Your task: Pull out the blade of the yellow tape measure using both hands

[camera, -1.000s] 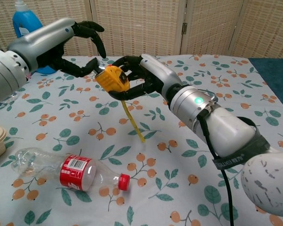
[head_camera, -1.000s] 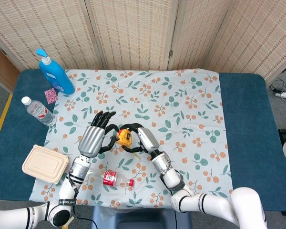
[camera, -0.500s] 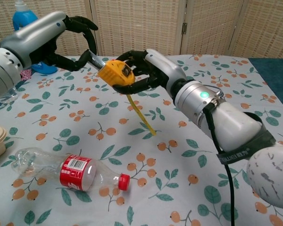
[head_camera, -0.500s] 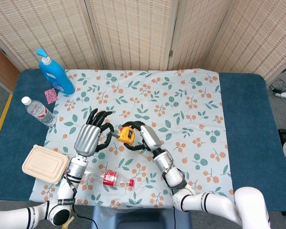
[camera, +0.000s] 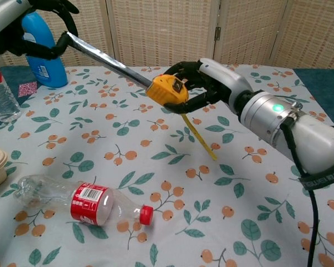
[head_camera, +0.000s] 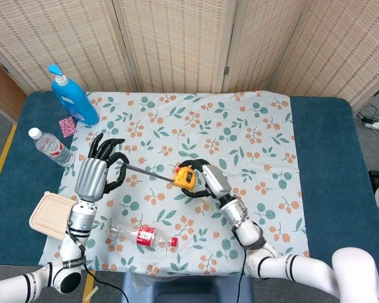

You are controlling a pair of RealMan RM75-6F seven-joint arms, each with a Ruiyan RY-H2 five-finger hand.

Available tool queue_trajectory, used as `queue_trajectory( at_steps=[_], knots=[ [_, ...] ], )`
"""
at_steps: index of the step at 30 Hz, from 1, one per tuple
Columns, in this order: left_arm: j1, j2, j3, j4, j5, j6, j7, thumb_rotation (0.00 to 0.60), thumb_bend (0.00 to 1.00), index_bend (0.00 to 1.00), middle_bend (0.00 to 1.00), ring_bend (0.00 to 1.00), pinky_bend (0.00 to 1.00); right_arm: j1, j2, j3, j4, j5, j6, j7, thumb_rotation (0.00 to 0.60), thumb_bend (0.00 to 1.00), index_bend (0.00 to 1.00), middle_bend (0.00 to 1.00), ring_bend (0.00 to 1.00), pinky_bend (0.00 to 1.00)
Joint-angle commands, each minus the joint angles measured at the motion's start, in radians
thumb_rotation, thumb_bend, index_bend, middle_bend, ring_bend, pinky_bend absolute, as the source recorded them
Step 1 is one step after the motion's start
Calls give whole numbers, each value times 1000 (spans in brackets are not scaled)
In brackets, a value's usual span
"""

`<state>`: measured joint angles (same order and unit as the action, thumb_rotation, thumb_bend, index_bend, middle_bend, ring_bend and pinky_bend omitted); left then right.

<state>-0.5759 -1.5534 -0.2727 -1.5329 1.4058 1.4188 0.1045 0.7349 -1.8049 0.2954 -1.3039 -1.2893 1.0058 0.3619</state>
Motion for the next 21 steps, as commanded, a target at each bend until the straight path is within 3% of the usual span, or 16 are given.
queue_trajectory(
  at_steps=[1,10,21],
  knots=[
    [21,33,-10,42,10,22,-55,600,589,522,250,201,0,-33,56,-26,-34,3,-4,-12,600,387,576,493,368,151],
    [57,93,-34,116,-22,26,-185,600,589,515,252,200,0,-123,173,-98,-72,-16,18,20,600,387,576,493,369,151],
    [86,137,-47,157,-66,-3,-306,600,589,509,252,196,0,-235,260,-175,-28,-56,71,126,600,388,576,493,369,148]
  ],
)
